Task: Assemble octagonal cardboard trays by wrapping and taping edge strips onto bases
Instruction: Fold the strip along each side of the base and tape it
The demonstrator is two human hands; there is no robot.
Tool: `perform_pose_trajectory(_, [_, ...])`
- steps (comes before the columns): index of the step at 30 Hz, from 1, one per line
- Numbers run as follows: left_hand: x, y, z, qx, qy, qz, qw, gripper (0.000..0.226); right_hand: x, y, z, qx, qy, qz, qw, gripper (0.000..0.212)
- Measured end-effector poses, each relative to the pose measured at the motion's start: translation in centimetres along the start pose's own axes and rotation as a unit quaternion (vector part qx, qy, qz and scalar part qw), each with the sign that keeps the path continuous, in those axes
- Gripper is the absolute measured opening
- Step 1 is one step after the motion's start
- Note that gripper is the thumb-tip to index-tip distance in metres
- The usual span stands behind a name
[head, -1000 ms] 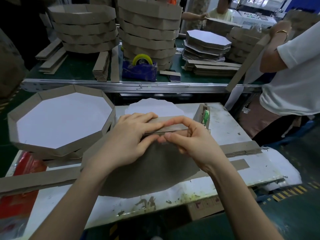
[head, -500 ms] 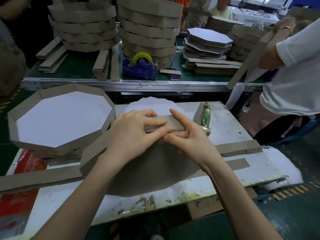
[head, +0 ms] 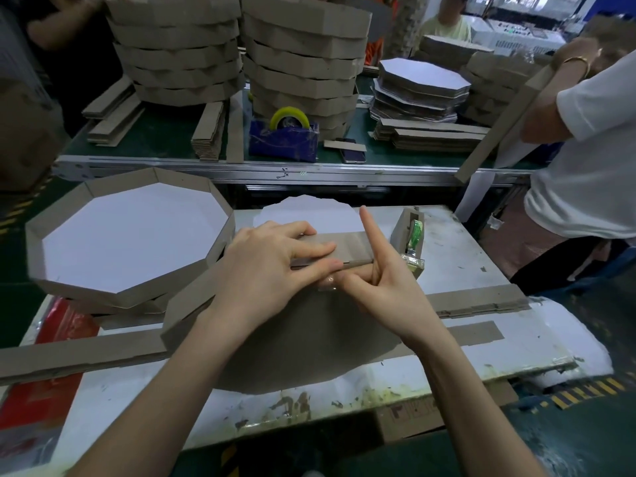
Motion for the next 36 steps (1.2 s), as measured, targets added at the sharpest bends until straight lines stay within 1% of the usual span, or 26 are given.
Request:
perform_pose_trajectory(5, [0.3,-0.9,0.4,0.02,0.034,0.021,0.999,0.049,-1.0,1.0,-0.4,-0.022,0.026,-0.05,0.998,0.093])
perform_pose_trajectory(7, [0.2,-1.0,0.5,0.01,0.029,0.026,0.999,0.045,-0.7,1.5,-0.9,0.01,0.065,-0.029,0.997,0.087])
perform_pose_trajectory(9, [0.0,-0.8,0.6,-0.012,0.023,0.05,0.998,0.04,0.6,1.3,-1.0,0.064,0.114,-0.021,0.991,0.074])
perform_pose_trajectory(12, [-0.4,-0.9,0.5,-0.019,0.012,0.095,0.995,0.038,2.7,0.2,-0.6,0.132,0.179,-0.081,0.971,0.043])
perform_pose_trajectory(13, [-0.4,-1.0,0.6,-0.021,0.008,0.106,0.994,0.038,3.3,-0.1,-0.4,0.149,0.201,-0.099,0.963,0.036])
perform_pose_trajectory(15, [-0.3,-1.0,0.4,-0.029,0.01,0.12,0.992,0.04,4.4,-0.6,0.0,0.158,0.231,-0.128,0.951,0.03])
perform_pose_trajectory(16, [-0.3,-0.8,0.3,-0.033,0.012,0.129,0.991,0.043,4.9,-0.6,0.4,0.145,0.236,-0.141,0.951,0.028])
perform_pose_trajectory(18, [-0.3,-0.6,0.1,-0.033,0.005,0.151,0.988,0.051,6.1,-0.2,1.4,0.081,0.216,-0.155,0.961,0.026])
perform_pose_trajectory(20, [-0.5,-0.6,-0.1,-0.022,-0.018,0.177,0.984,0.058,6.8,1.0,2.2,-0.002,0.141,-0.164,0.976,0.026])
perform_pose_trajectory(22, [-0.7,-0.6,-0.2,-0.001,-0.046,0.207,0.977,0.07,6.8,2.1,2.5,-0.076,0.051,-0.158,0.983,0.025])
perform_pose_trajectory(23, [-0.6,-0.7,-0.3,0.012,-0.057,0.218,0.974,0.076,6.7,2.5,2.5,-0.095,0.019,-0.154,0.983,0.031])
perform_pose_trajectory(25, [-0.5,-0.8,-0.4,0.034,-0.061,0.229,0.971,0.086,6.2,2.8,2.3,-0.092,-0.012,-0.158,0.983,0.044])
perform_pose_trajectory(27, [-0.1,-0.2,0.0,0.047,-0.045,0.242,0.968,0.094,5.9,2.4,2.2,-0.065,-0.016,-0.165,0.984,0.043])
perform_pose_trajectory(29, [-0.2,1.3,1.1,0.037,-0.025,0.24,0.97,0.098,5.4,1.8,2.2,-0.042,-0.024,-0.164,0.985,0.035])
perform_pose_trajectory(31, [-1.1,2.8,2.4,0.011,-0.037,0.236,0.971,0.094,5.1,1.2,2.2,-0.027,-0.037,-0.161,0.986,0.021])
perform_pose_trajectory(32, [-1.5,3.2,2.8,0.003,-0.048,0.236,0.971,0.091,5.1,0.9,2.2,-0.023,-0.043,-0.167,0.985,0.019])
perform_pose_trajectory(34, [-1.7,3.1,2.9,0.005,-0.06,0.227,0.972,0.09,5.3,0.5,2.0,-0.025,-0.046,-0.185,0.981,0.025])
perform_pose_trajectory(36, [-1.1,2.5,2.2,0.005,-0.052,0.215,0.975,0.093,6.2,0.6,1.7,-0.048,-0.049,-0.212,0.975,0.044])
Point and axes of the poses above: each hand's wrist, its own z-axis towards the middle knuckle, its own x-axis out of the back of the hand, y = z × x, the point moved 4 cm from there along z, towards the middle knuckle, and after that the axes turned 15 degrees about -y, right-handed, at the moved point
